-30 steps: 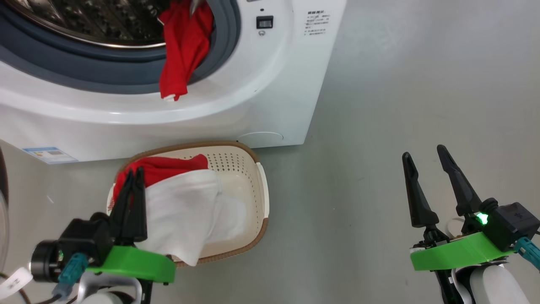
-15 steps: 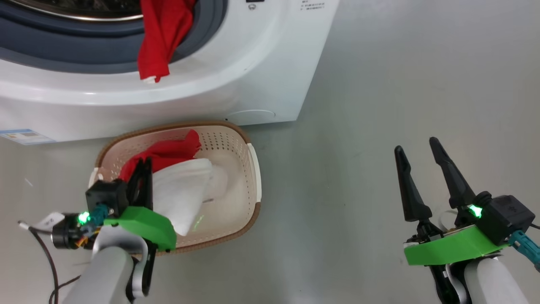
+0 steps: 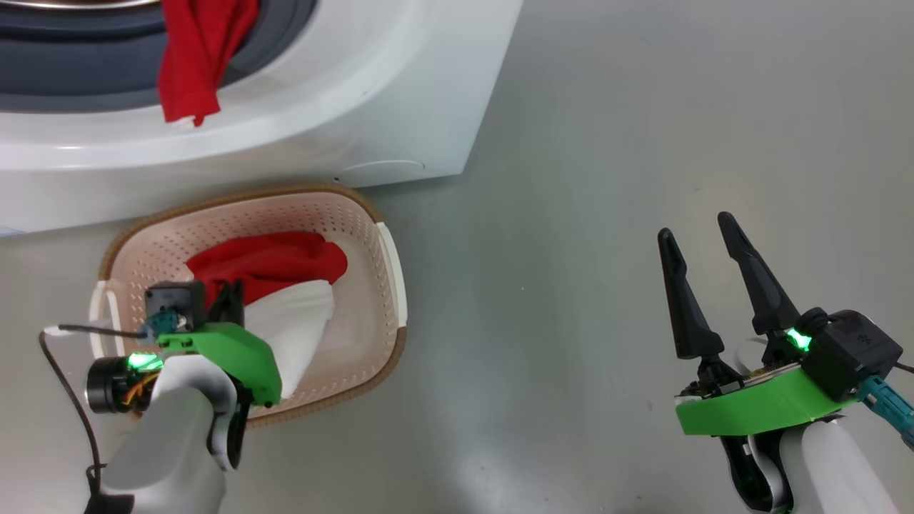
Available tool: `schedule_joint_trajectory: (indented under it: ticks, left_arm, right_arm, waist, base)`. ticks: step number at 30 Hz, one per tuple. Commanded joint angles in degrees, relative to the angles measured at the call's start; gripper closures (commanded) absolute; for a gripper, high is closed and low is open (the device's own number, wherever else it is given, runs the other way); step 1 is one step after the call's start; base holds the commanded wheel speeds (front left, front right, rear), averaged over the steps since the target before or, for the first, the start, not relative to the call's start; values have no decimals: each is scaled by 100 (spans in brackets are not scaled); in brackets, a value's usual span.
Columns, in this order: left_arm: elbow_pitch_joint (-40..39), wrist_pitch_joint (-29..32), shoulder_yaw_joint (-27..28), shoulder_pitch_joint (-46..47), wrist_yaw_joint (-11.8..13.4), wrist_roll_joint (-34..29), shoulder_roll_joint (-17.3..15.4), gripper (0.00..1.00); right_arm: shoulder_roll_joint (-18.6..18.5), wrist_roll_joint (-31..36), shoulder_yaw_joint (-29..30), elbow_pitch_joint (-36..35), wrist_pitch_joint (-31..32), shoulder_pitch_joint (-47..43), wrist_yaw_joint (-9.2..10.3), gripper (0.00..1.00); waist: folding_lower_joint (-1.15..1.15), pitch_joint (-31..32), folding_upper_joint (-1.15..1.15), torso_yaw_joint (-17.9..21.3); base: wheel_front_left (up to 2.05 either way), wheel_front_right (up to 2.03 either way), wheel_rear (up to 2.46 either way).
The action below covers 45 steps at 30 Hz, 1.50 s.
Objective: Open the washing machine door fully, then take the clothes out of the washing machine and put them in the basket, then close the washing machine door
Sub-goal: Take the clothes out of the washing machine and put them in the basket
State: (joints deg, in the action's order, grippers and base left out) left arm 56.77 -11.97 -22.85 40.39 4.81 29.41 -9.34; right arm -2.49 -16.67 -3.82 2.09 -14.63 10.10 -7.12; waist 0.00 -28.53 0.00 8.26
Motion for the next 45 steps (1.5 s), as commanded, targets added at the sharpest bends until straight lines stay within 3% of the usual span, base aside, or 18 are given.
schedule_joint_trajectory:
  ticks: [1, 10, 23, 24, 25, 26, 28, 45]
  left_arm:
    - [120, -59, 160, 158, -67, 60, -106, 100]
    - [1291, 70, 154, 738, -273, 166, -16, 100]
    - [1656, 281, 89, 917, -304, 218, -76, 100]
    - [1662, 248, 92, 920, -303, 226, -83, 87]
    - [1667, 212, 88, 925, -294, 226, -90, 63]
    - [1672, 190, 79, 933, -288, 223, -89, 52]
    - [1680, 137, 71, 952, -267, 226, -85, 1]
    - [1643, -259, 94, 945, -381, 332, -28, 0]
  right_arm:
    - [-39, -58, -120, -157, -37, 68, -36, 0]
    - [-39, -38, -143, -229, -37, 213, -36, 0]
    - [-39, -87, -243, -208, -37, 315, -36, 0]
    - [-39, -91, -243, -202, -37, 318, -36, 0]
    - [-39, -97, -241, -198, -37, 322, -36, 0]
    - [-39, -101, -238, -194, -37, 325, -36, 0]
    - [-39, -104, -227, -184, -37, 327, -36, 0]
    - [-39, -137, -180, -41, -37, 274, -36, 0]
  waist:
    - [0, -152, 0, 114]
    - [0, -585, 0, 285]
    - [0, -828, 0, 453]
    - [0, -830, 0, 459]
    - [0, -830, 0, 463]
    - [0, -826, 0, 464]
    - [0, -810, 0, 456]
    - [0, -292, 0, 184]
  base:
    - [0, 0, 0]
    - [0, 0, 0]
    - [0, 0, 0]
    - [0, 0, 0]
    - [0, 0, 0]
    - [0, 0, 0]
    - [0, 0, 0]
    - [0, 0, 0]
